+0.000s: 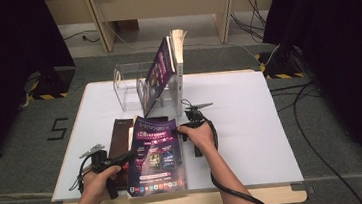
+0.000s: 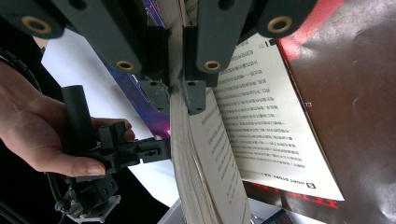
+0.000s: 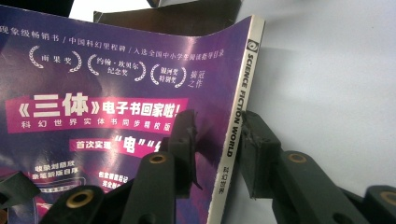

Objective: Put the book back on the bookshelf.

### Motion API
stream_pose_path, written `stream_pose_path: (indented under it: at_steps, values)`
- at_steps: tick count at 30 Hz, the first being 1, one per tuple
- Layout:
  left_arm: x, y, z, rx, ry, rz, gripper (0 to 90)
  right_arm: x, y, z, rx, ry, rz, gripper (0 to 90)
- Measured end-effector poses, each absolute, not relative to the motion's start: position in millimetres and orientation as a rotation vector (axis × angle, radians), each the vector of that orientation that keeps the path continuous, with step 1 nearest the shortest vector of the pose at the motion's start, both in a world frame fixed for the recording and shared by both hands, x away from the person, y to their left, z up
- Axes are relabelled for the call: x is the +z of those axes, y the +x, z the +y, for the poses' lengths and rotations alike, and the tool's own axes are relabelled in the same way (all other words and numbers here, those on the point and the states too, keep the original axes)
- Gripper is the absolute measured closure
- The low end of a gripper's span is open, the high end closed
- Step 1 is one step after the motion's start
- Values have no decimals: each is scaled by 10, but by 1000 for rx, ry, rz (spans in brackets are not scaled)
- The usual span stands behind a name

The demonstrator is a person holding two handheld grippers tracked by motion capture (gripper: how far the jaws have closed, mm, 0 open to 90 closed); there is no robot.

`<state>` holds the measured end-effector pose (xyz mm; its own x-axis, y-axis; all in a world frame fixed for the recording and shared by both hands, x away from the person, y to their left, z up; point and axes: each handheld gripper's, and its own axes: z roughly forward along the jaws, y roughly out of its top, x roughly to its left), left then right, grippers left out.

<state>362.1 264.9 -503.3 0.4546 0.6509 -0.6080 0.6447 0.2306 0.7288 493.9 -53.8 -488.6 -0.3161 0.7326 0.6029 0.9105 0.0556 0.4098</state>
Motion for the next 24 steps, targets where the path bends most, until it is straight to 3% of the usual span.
stream_pose_path:
  at_steps: [6, 24]
  values:
    - [-5048, 3625, 2673, -6, 1431, 1247, 831, -4831, 4916, -542, -1139, -1691, -2037, 811]
    - [-5030, 3636, 2668, 62, 1506, 1337, 795, -4573, 4696, -513, -1280, -1707, -2061, 833]
